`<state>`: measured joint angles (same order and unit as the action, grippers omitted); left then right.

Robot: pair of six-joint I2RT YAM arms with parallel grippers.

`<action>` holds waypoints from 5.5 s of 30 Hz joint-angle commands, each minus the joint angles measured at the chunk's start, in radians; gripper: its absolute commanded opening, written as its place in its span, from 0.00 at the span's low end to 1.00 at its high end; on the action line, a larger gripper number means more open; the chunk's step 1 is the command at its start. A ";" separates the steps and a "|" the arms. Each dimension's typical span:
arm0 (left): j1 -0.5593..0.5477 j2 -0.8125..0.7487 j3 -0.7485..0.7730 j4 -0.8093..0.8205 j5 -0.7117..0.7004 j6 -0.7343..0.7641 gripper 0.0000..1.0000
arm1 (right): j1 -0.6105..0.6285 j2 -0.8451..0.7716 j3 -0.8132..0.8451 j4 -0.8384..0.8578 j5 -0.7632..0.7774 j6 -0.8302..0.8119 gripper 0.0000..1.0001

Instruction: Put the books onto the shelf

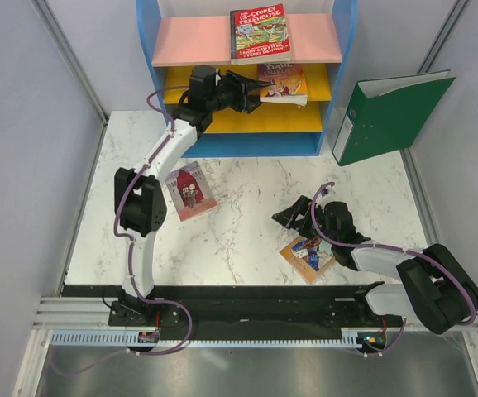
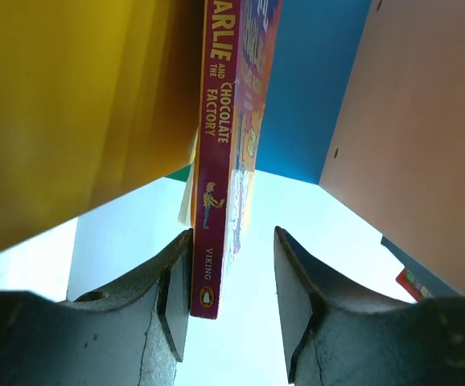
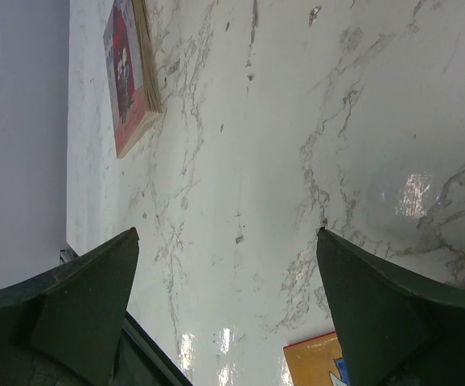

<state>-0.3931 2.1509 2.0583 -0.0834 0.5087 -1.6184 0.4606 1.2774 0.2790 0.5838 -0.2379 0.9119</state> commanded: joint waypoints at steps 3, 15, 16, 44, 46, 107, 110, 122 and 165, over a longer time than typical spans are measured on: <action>-0.007 -0.045 -0.072 -0.113 0.045 0.058 0.50 | 0.000 -0.012 -0.003 0.037 -0.003 -0.007 0.98; -0.009 -0.128 -0.251 -0.125 0.010 0.144 0.49 | 0.000 -0.010 -0.001 0.036 -0.005 -0.008 0.98; -0.007 -0.131 -0.250 -0.137 -0.004 0.159 0.49 | 0.000 -0.012 -0.001 0.036 -0.005 -0.008 0.98; -0.013 -0.194 -0.218 -0.188 -0.199 0.442 0.43 | 0.000 -0.007 -0.003 0.040 -0.009 -0.007 0.98; -0.015 -0.195 -0.204 -0.168 -0.197 0.442 0.43 | 0.000 -0.007 -0.003 0.040 -0.011 -0.005 0.98; -0.158 0.079 0.141 0.013 -0.076 0.239 0.51 | -0.002 -0.251 0.436 -0.562 0.327 -0.390 0.98; -0.158 0.083 0.141 0.013 -0.075 0.239 0.51 | -0.007 -0.173 0.558 -0.613 0.387 -0.442 0.97; -0.144 0.086 0.138 0.011 -0.067 0.250 0.51 | -0.025 -0.050 0.808 -0.687 0.508 -0.522 0.38; -0.199 -0.390 -0.528 0.162 -0.148 0.475 0.52 | -0.108 0.436 1.405 -0.809 0.505 -0.590 0.12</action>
<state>-0.5545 1.9217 1.6558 0.0250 0.4183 -1.2667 0.3569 1.7035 1.6169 -0.2485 0.2699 0.3218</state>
